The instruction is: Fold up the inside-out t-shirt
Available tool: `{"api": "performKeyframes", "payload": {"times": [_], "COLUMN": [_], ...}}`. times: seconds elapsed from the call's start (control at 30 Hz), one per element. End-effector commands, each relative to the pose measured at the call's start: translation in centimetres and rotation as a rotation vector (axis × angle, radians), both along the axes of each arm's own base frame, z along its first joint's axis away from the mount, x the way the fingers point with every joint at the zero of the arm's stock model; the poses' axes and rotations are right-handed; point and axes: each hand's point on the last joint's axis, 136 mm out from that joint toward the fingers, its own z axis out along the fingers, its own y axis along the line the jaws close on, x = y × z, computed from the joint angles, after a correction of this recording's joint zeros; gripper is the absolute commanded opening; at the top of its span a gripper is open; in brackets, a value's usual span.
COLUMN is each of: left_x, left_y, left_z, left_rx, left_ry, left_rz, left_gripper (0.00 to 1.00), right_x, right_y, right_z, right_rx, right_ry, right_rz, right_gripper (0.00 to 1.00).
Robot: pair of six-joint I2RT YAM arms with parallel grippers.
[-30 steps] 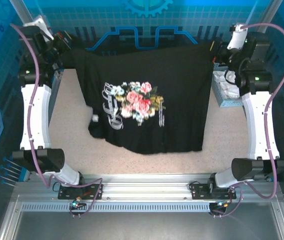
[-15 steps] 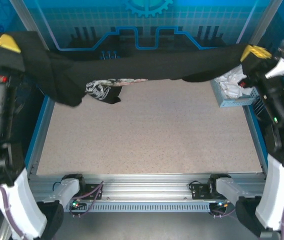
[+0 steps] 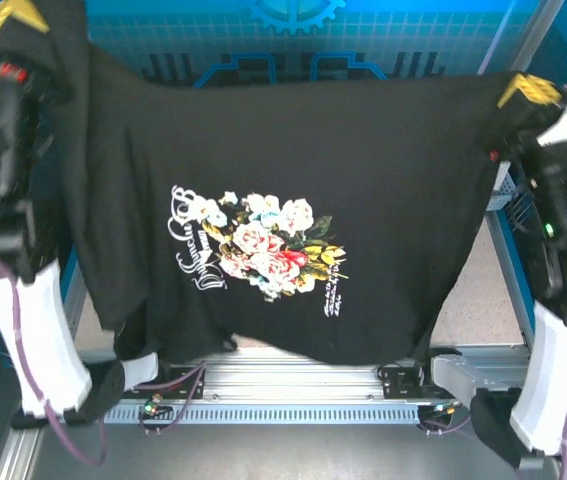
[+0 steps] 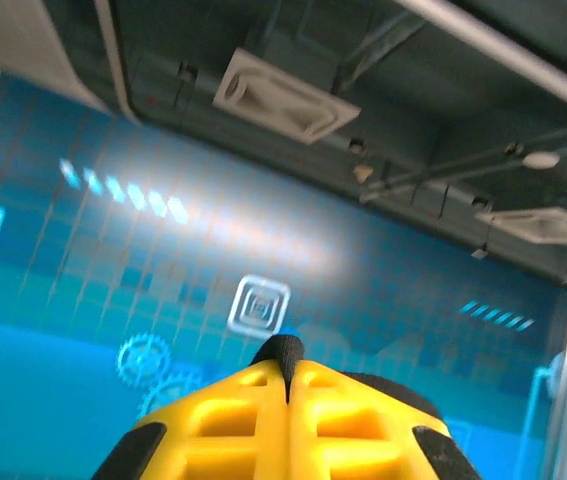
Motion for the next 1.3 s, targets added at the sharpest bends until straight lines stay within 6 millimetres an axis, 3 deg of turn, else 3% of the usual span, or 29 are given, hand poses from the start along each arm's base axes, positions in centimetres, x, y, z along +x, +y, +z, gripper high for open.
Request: {"api": "performKeyframes", "payload": {"times": [0.0,0.1,0.17,0.27,0.3,0.33,0.4,0.5,0.63,0.73,0.87,0.97,1.1,1.17,1.27], "left_x": [11.9,20.8,27.2,35.1,37.1,38.8,41.0,41.3,39.1,35.0,26.9,20.5,11.1,7.1,3.8], "left_y": [1.6,1.6,1.8,2.5,2.9,3.1,4.2,4.2,1.2,-2.7,-9.3,-16.8,-27.0,-29.9,-32.6], "left_z": [-6.0,-11.7,-16.9,-24.3,-26.5,-29.0,-33.5,-36.4,-38.0,-38.5,-41.1,-44.4,-49.0,-52.0,-56.5], "left_rx": [0.005,0.013,0.009,0.001,0.003,0.003,-0.027,-0.059,-0.074,-0.078,-0.080,0.028,0.340,0.509,0.673], "left_ry": [0.154,0.271,0.372,0.490,0.514,0.534,0.575,0.650,0.782,0.816,0.857,0.855,0.761,0.718,0.715], "left_rz": [0.020,-0.006,-0.019,-0.027,-0.020,-0.018,0.006,0.000,-0.071,-0.125,-0.240,-0.398,-0.656,-0.732,-0.801], "left_gripper": [0.00,0.00,0.00,0.13,0.21,0.31,0.42,0.67,0.73,0.74,0.74,0.73,0.72,0.71,0.69], "right_x": [8.2,15.0,20.7,28.7,31.6,33.6,37.7,39.9,37.9,34.1,25.7,18.1,9.1,5.8,2.9], "right_y": [-1.4,-1.4,-1.2,-0.6,-0.3,-0.1,0.6,0.7,1.6,3.5,6.0,7.1,7.3,8.2,9.4], "right_z": [-3.9,-8.3,-12.4,-18.6,-21.6,-23.3,-27.9,-32.8,-34.9,-36.6,-39.9,-43.9,-48.8,-51.0,-54.3], "right_rx": [-0.020,-0.021,-0.013,0.012,0.025,0.037,0.057,0.078,0.065,0.006,-0.020,-0.040,-0.064,-0.048,-0.020], "right_ry": [0.094,0.186,0.257,0.369,0.431,0.464,0.558,0.691,0.823,0.939,1.062,1.200,1.355,1.422,1.494], "right_rz": [-0.070,-0.065,-0.065,-0.062,-0.066,-0.064,-0.059,-0.068,-0.040,-0.012,0.038,0.034,0.009,0.034,0.061], "right_gripper": [0.00,0.00,0.00,0.00,0.00,0.02,0.16,0.36,0.41,0.43,0.47,0.48,0.49,0.49,0.48]}}
